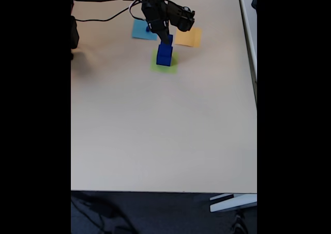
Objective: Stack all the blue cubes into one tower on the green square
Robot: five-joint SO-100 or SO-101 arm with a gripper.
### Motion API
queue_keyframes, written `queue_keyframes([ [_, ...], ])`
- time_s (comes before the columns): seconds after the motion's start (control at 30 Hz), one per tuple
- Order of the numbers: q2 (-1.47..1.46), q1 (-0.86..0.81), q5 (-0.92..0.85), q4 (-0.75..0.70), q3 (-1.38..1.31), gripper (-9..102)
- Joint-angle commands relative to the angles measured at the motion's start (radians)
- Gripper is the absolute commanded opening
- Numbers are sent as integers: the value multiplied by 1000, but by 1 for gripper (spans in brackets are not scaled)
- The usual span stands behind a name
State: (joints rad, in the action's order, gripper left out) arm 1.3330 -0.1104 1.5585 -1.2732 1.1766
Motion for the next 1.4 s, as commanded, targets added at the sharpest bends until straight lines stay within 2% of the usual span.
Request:
queue_keyframes([
  [0.0, 11, 0, -2, 23, -48, 5],
  [1.2, 44, 0, 11, 31, 35, 4],
  [1.37, 44, 2, 11, 29, 37, 6],
])
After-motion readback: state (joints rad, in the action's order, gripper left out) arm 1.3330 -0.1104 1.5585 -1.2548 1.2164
